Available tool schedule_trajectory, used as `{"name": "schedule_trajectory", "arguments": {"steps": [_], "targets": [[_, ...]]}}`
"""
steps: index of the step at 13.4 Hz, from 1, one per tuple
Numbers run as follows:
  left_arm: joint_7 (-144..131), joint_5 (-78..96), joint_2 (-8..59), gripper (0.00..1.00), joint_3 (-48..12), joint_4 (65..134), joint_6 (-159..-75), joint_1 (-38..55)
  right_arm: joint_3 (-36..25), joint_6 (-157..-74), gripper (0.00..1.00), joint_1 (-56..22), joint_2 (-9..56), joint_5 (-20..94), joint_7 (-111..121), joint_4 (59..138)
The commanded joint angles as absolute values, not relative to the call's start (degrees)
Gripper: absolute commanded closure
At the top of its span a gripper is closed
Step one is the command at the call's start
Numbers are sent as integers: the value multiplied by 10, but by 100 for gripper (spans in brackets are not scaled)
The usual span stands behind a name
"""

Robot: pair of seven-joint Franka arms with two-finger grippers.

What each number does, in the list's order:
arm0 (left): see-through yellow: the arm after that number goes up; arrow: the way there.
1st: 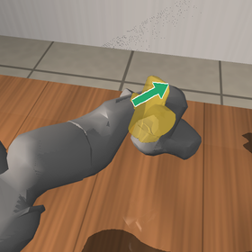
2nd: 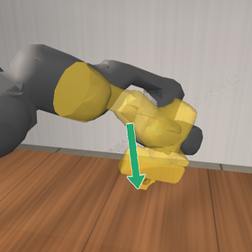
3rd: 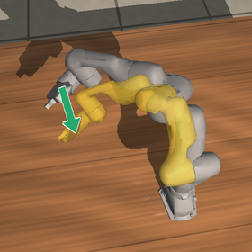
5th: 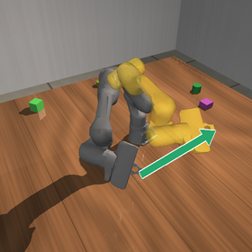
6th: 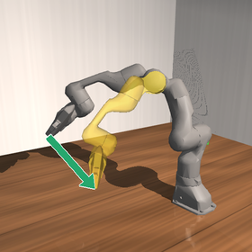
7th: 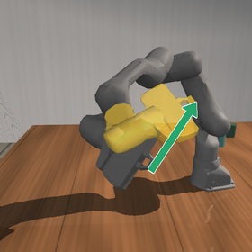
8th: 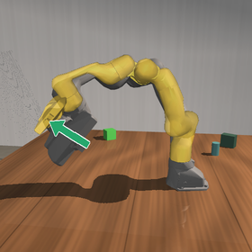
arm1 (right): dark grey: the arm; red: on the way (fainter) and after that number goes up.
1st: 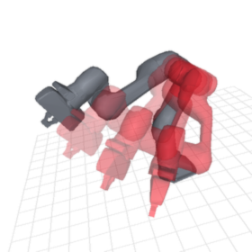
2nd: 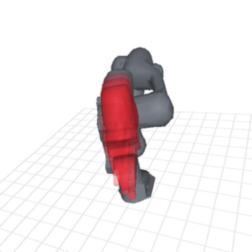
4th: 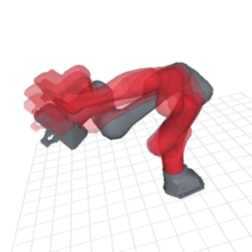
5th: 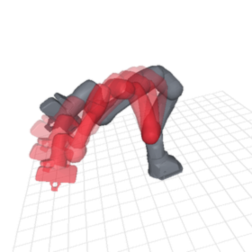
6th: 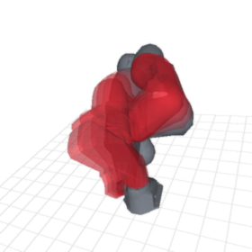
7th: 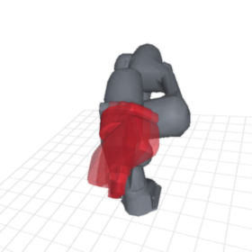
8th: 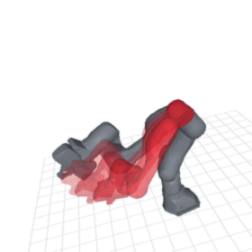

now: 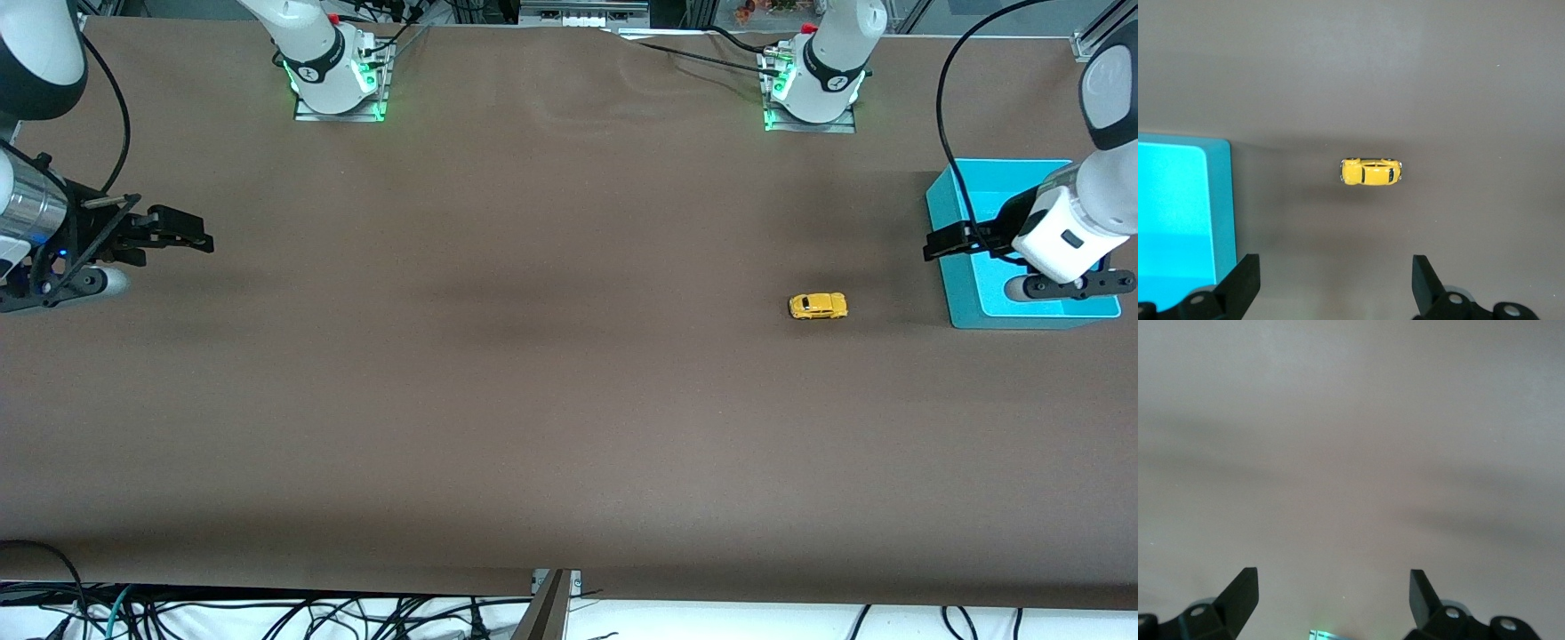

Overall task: Wind and store yellow beetle car
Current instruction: 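Move the left gripper from the tray toward the yellow car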

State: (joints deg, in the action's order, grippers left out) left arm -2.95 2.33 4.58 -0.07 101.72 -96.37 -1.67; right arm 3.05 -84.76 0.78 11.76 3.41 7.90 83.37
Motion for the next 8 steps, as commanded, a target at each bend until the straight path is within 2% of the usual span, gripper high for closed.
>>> {"name": "schedule_trajectory", "arguments": {"steps": [1, 6, 8], "targets": [[-31, 12, 58, 0, 0, 1047, -1014, 3, 42, -832, 0, 1, 117, -11, 71, 820], [-26, 12, 57, 0, 1, 1185, -1190, 18, 52, -827, 0, 3, 102, -47, 70, 809], [-18, 12, 57, 0, 1, 1263, -1291, 17, 51, -828, 0, 6, 81, -46, 72, 809]]}}
